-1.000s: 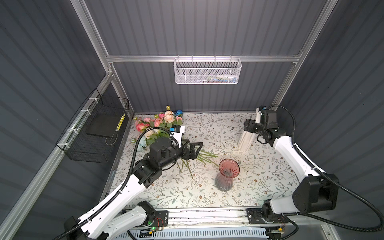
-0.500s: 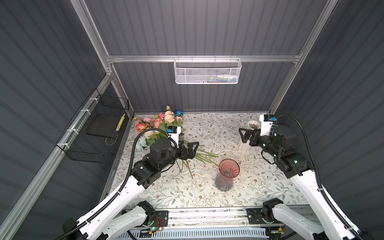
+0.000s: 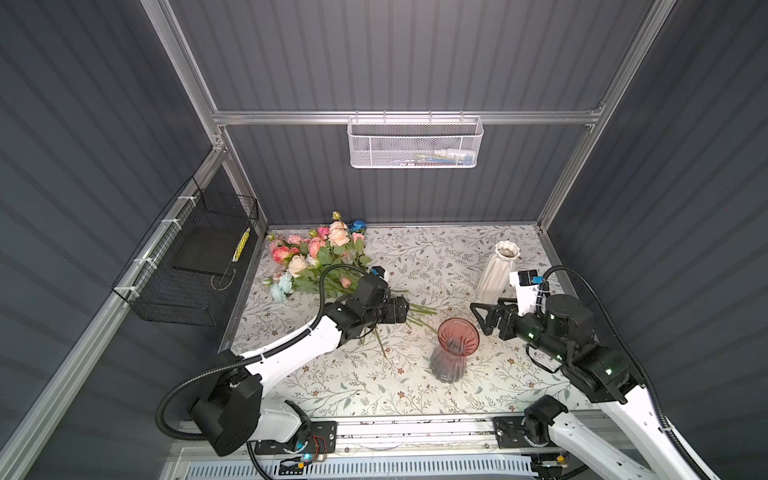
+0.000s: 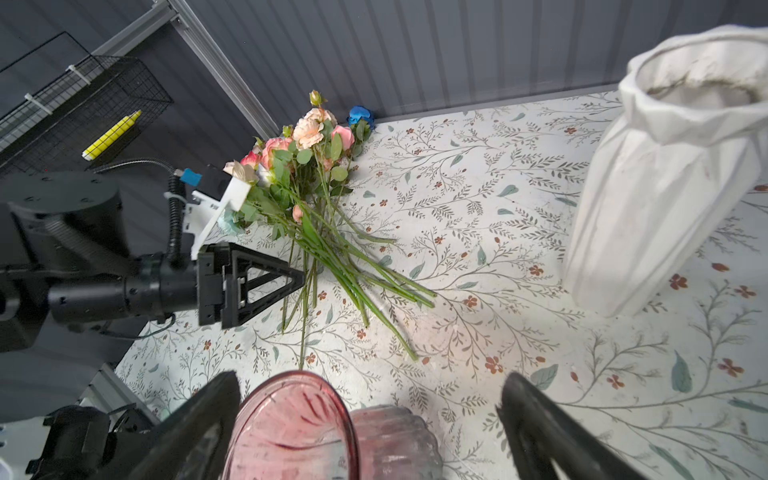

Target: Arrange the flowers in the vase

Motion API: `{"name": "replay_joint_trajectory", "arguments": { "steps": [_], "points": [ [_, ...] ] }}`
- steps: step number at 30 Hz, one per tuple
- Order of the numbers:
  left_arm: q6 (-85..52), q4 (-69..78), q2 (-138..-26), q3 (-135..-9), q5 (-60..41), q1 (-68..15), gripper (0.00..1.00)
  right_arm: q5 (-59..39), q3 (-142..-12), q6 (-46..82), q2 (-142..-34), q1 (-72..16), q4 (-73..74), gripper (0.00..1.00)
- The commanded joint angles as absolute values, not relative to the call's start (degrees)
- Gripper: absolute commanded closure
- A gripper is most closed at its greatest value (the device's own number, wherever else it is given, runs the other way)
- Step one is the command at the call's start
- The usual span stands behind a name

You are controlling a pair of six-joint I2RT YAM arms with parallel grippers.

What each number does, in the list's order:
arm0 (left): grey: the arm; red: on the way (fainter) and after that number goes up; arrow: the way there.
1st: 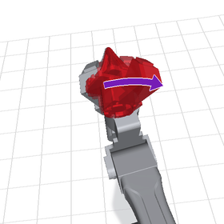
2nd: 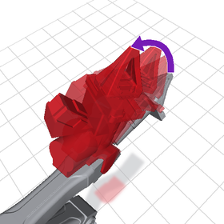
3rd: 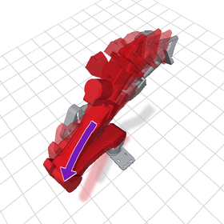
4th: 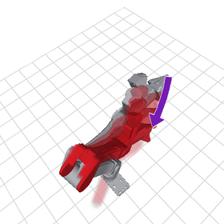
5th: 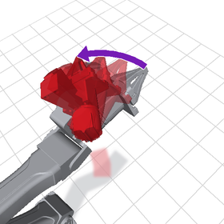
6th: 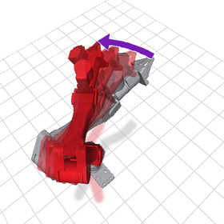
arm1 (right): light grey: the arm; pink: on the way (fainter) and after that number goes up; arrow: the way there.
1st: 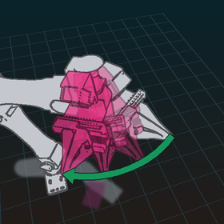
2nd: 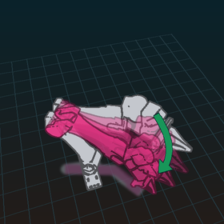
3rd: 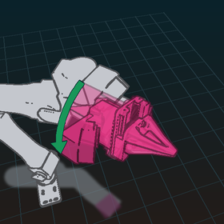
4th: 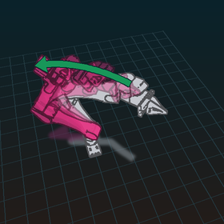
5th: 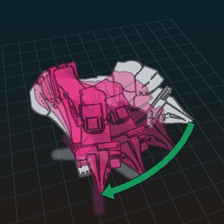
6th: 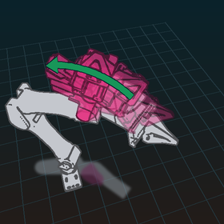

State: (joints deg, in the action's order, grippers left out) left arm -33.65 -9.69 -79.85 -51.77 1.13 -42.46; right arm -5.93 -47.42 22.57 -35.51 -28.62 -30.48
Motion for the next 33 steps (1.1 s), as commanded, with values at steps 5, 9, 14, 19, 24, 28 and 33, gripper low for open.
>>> {"name": "replay_joint_trajectory", "arguments": {
  "steps": [5,9,14,19,24,28,33],
  "points": [
    [-30.40,-0.59,-90.54,-61.29,6.58,-42.80,0.17,-6.42,-45.92,23.12,-32.92,-29.37,-32.52,0.01],
    [-29.10,-1.07,-102.35,-70.44,8.02,-41.57,0.21,-6.37,-46.36,23.03,-31.59,-29.53,-33.25,0.01],
    [-30.91,0.85,-113.58,-77.96,3.34,-39.38,0.24,-5.65,-47.43,22.48,-29.87,-29.69,-35.85,0.01],
    [-29.18,-6.03,-121.42,-86.16,4.29,-39.38,0.27,-4.94,-47.66,22.14,-28.19,-29.69,-37.07,0.01],
    [-28.88,-8.04,-123.08,-84.83,2.74,-39.46,0.29,-4.57,-47.59,22.02,-27.53,-29.70,-37.09,0.01],
    [-29.10,-9.18,-121.12,-78.37,1.49,-39.71,0.30,-3.80,-47.90,21.75,-27.42,-29.66,-37.20,0.01],
    [-29.04,-9.27,-113.91,-67.24,3.70,-39.65,0.31,-3.16,-48.47,21.27,-27.76,-29.66,-36.65,0.01]
  ]
}}
